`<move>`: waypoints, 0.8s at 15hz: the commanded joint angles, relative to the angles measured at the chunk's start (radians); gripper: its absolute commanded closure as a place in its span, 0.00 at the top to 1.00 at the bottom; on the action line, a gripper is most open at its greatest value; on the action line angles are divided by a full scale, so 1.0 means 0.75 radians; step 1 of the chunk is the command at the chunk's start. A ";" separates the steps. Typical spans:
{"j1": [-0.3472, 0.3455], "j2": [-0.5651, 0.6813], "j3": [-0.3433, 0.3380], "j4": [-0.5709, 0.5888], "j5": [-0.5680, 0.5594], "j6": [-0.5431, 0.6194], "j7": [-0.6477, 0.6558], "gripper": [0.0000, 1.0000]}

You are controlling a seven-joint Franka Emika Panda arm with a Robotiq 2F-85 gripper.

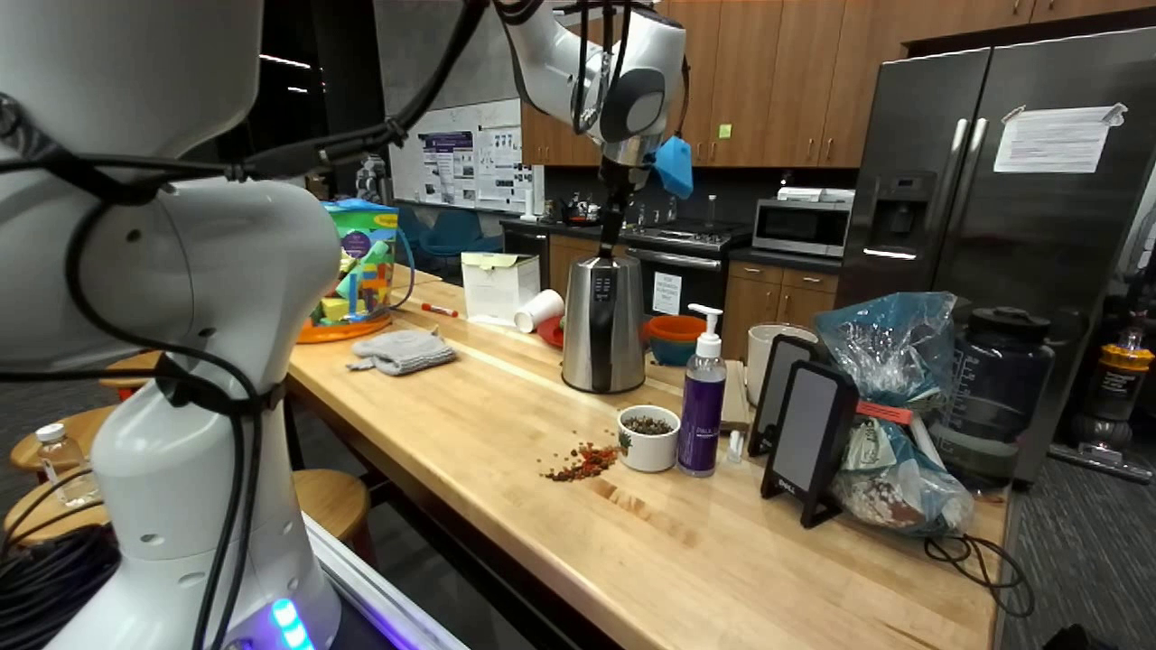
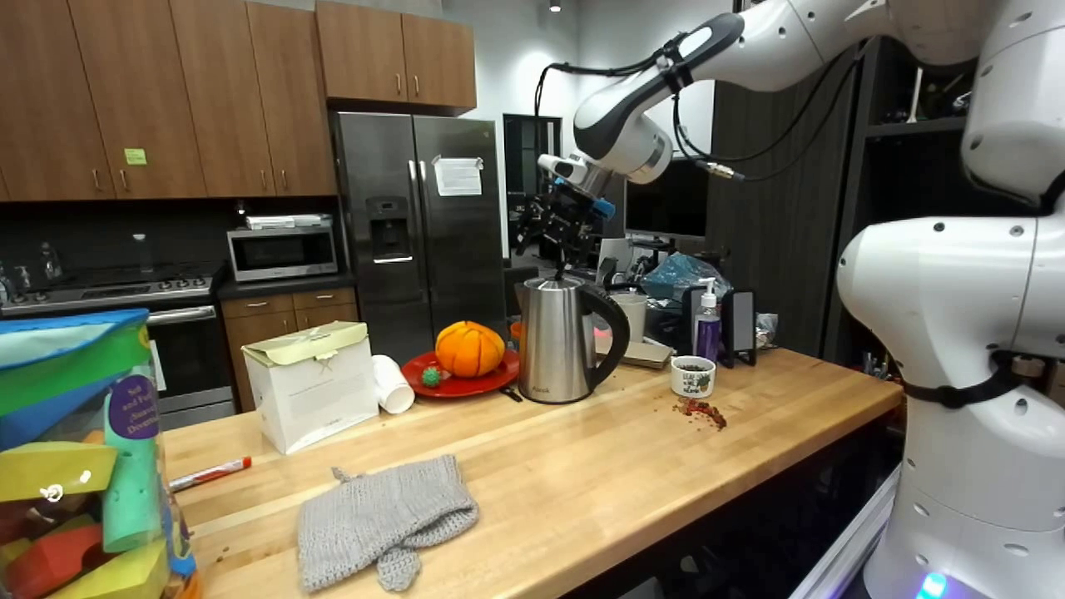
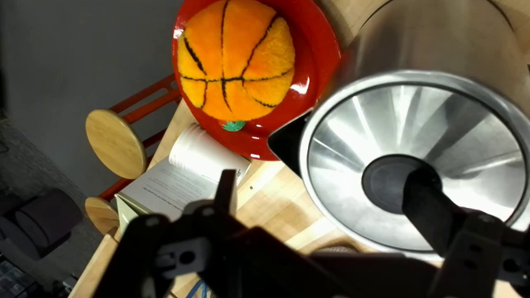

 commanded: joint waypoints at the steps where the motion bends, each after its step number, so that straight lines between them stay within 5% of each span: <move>1: -0.078 -0.056 0.079 -0.015 -0.071 0.012 0.038 1.00; 7: -0.258 -0.043 0.269 -0.065 -0.063 0.006 0.016 1.00; 12: -0.495 -0.049 0.512 -0.143 -0.041 -0.027 -0.028 1.00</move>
